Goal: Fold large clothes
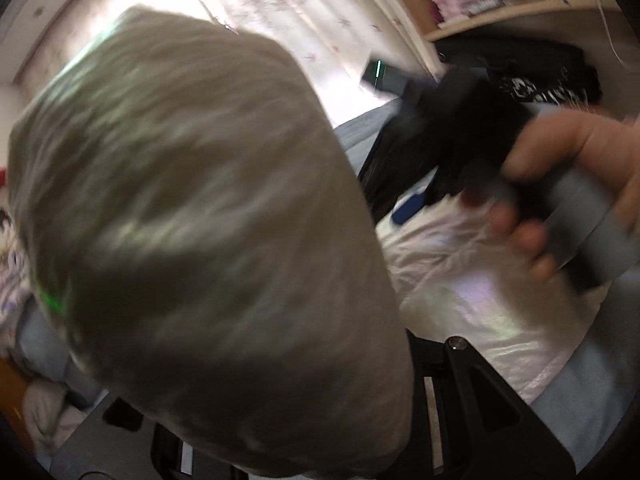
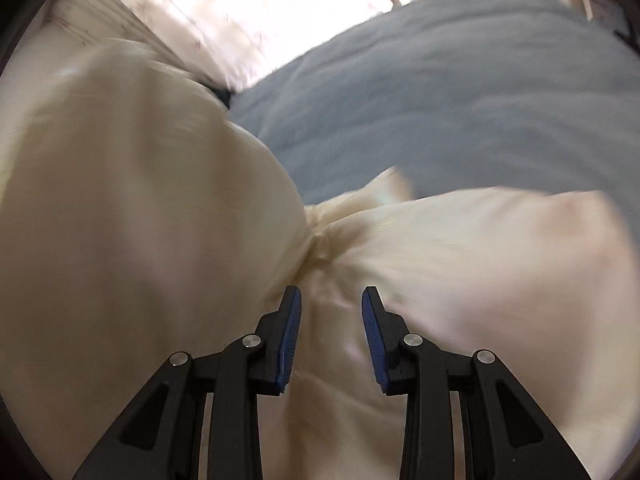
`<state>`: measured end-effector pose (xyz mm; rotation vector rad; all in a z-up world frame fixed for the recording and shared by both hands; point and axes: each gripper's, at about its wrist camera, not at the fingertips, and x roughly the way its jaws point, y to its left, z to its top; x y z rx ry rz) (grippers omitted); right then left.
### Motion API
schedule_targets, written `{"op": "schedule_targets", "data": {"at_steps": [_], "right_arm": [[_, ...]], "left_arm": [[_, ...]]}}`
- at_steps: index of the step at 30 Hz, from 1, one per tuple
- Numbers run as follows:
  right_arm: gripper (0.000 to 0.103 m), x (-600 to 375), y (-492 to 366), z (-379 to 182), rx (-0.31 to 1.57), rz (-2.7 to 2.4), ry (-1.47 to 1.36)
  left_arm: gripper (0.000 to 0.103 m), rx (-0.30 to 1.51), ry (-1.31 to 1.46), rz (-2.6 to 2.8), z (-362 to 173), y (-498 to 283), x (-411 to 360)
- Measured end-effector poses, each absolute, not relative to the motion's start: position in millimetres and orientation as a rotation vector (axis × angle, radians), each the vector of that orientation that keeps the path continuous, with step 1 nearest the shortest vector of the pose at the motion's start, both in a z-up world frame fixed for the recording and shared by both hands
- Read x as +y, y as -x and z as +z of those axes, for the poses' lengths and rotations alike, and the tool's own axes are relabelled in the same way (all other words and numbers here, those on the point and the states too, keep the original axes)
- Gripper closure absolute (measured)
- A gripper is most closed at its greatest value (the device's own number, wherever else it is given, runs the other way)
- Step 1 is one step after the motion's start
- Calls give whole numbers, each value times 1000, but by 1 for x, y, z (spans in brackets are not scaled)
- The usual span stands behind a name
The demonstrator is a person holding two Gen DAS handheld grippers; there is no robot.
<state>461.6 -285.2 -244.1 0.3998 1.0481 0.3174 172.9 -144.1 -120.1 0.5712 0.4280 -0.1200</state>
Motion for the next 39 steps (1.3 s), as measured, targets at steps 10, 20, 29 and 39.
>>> {"op": "schedule_targets", "data": {"at_steps": [10,20,29,39], "right_arm": [[68,-414,-363,-226,978,6,-285],[68,-456,-313,-258,1002,-87,-385],[43,-438,-276,-194,913,-65,-331],[34,-389,-276,-126,874,24,-234]], "left_arm": [[76,429,-892,-227,-187,-129,-246],[72,359,-1105,-247,-243,-71,-281],[55,383,-1091,-313,-236,-51,-262],[30,565,-878,-697,-177,-11,-212]]}}
